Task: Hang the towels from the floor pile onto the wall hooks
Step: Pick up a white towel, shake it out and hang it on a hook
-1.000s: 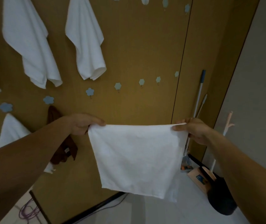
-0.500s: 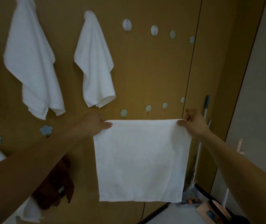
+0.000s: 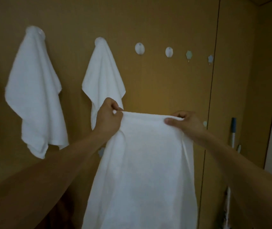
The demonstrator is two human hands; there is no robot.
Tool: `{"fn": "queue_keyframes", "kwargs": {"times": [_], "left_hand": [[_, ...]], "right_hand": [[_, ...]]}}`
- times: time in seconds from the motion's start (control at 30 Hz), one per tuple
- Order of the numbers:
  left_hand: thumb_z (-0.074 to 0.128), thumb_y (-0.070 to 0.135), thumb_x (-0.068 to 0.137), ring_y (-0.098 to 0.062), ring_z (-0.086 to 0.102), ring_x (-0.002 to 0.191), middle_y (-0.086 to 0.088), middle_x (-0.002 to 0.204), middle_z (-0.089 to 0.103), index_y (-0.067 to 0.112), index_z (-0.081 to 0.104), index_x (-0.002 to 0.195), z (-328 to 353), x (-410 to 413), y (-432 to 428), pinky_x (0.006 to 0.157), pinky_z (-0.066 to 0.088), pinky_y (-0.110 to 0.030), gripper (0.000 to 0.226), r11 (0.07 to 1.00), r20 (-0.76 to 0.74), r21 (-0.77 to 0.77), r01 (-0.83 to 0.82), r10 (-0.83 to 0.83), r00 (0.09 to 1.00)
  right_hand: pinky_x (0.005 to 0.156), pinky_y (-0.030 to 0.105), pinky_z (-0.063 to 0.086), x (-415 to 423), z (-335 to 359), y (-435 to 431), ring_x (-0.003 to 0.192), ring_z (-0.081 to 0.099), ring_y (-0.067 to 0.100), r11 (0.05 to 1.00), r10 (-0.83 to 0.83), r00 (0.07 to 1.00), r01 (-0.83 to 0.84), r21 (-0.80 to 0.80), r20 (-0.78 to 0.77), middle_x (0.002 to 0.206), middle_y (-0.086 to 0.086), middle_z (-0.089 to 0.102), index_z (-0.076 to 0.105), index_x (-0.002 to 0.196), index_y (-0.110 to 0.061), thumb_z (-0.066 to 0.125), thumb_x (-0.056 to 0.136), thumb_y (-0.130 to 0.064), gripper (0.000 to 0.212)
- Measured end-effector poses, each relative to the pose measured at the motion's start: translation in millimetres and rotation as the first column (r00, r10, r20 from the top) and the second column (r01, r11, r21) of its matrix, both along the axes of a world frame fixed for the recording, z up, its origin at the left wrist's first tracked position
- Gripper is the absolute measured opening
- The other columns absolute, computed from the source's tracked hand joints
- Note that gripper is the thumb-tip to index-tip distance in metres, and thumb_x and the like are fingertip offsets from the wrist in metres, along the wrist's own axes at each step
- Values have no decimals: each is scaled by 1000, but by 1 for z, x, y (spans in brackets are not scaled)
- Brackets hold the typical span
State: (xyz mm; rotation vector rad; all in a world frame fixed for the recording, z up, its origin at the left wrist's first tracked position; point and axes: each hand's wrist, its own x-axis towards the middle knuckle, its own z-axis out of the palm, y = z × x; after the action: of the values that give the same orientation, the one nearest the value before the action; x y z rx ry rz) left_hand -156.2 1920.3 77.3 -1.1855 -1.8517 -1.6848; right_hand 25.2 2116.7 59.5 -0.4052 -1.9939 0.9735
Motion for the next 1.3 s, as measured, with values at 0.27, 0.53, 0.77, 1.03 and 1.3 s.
{"fn": "queue_keyframes", "kwargs": {"times": [0.27, 0.53, 0.77, 1.03, 1.3], "left_hand": [[69, 46, 80, -4, 63, 75, 8, 82, 68, 18, 67, 81, 78, -16, 54, 64, 45, -12, 29, 970, -79, -202, 134, -153, 985], [74, 35, 80, -5, 54, 53, 11, 57, 59, 22, 58, 57, 175, -48, 127, 49, 41, -18, 31, 997, -63, 28, 67, -65, 996], [73, 31, 80, -11, 57, 65, 4, 70, 62, 21, 56, 67, 253, -97, 177, 55, 42, -25, 24, 955, -133, 219, -201, 233, 963], [55, 31, 89, -1, 41, 59, 15, 68, 47, 27, 49, 83, 269, -137, 191, 49, 26, -21, 9, 766, -430, 139, -628, 618, 658], [56, 27, 86, -16, 57, 69, 1, 75, 63, 16, 63, 75, 247, -118, 204, 60, 40, -28, 17, 769, -454, -144, -623, 508, 732]], "right_hand": [[52, 19, 38, -77, 74, 52, 56, 46, 1, 992, 95, 944, -62, 113, -315, 71, -3, 55, 55, 83, -2, 68, 87, -35, 36], [53, 14, 40, -144, 183, 113, 57, 49, -3, 981, 78, 871, 19, 193, -485, 69, -12, 56, 56, 76, -21, 63, 84, -37, 19], [65, 29, 40, -198, 265, 143, 76, 55, 15, 940, 7, 872, 161, 301, -489, 80, -7, 57, 53, 81, -21, 59, 88, -35, 17], [69, 33, 47, -232, 285, 167, 84, 61, 22, 899, -103, 932, 236, 370, -346, 94, 0, 65, 57, 91, -22, 60, 87, -41, 20], [74, 37, 55, -223, 264, 173, 78, 66, 22, 977, 18, 985, 19, 210, -170, 82, 2, 68, 64, 86, -13, 74, 72, -44, 35]]}}
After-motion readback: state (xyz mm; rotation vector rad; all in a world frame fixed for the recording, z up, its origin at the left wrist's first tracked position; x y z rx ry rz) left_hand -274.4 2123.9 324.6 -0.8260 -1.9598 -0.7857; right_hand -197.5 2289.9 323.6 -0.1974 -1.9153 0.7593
